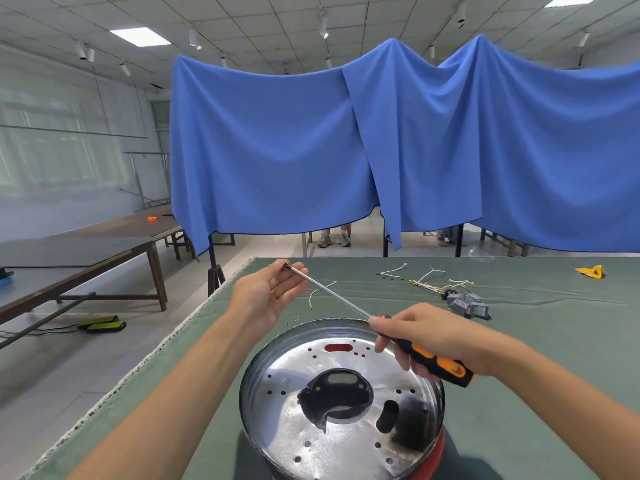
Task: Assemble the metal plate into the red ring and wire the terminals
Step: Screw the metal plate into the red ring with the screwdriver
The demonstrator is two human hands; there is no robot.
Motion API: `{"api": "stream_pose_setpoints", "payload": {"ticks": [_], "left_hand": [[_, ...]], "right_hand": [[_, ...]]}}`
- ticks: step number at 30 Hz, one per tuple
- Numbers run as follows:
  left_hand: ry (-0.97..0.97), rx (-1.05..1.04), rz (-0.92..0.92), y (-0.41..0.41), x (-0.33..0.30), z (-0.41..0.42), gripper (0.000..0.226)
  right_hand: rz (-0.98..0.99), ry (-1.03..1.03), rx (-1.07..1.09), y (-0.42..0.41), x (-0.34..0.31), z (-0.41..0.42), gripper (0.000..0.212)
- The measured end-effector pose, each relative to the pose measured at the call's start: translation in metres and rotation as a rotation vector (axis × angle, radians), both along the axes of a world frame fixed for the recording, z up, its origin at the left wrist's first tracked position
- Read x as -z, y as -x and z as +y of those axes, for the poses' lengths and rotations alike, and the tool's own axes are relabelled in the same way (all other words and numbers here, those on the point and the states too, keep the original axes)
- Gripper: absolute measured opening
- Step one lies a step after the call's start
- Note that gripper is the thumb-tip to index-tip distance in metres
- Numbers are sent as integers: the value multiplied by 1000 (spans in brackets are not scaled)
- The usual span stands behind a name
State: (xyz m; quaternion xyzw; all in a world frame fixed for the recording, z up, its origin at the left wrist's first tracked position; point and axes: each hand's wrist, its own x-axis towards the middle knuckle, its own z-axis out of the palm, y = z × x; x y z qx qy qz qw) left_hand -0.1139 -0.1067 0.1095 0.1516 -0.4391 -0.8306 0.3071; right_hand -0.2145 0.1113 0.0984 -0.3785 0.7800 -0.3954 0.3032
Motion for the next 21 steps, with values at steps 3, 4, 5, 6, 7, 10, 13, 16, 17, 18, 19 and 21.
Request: {"api": "stream_pose_setpoints", "payload": {"ticks": [3, 4, 5, 6, 7, 10, 13, 16, 17, 18, 19, 21], "left_hand": [[-22, 48, -11, 1, -5, 5, 23], [-7, 71, -32, 1, -6, 9, 23], [24, 99, -62, 2, -4, 14, 23], [65, 129, -96, 3, -2, 20, 22], [100, 155, -124, 5, 0, 26, 21], [77, 176, -125, 9, 0, 36, 18], [-85, 168, -89, 13, -8, 34, 14], [-224, 155, -86, 19, -10, 37, 15], [-240, 154, -98, 21, -9, 40, 19], [-246, 159, -111, 22, -8, 43, 22], [-249, 166, -116, 23, -7, 45, 23], [-257, 155, -104, 25, -6, 46, 19]], "right_hand": [[-166, 72, -8, -2, -2, 0, 36], [-218, 108, -5, -2, -3, 0, 29], [-276, 152, 5, -3, -3, -2, 24], [-339, 200, 14, -4, -4, -3, 21], [-410, 253, 18, -4, -4, -6, 21], [-620, 395, -33, -3, -5, -9, 27], [-833, 598, -144, -1, -5, -10, 41], [-809, 815, -134, -3, -7, -19, 39], [-715, 851, -98, -5, -7, -24, 36], [-567, 868, -51, -8, -7, -29, 32], [-386, 873, 5, -12, -6, -35, 27], [-77, 881, 125, -17, -4, -44, 23]]}}
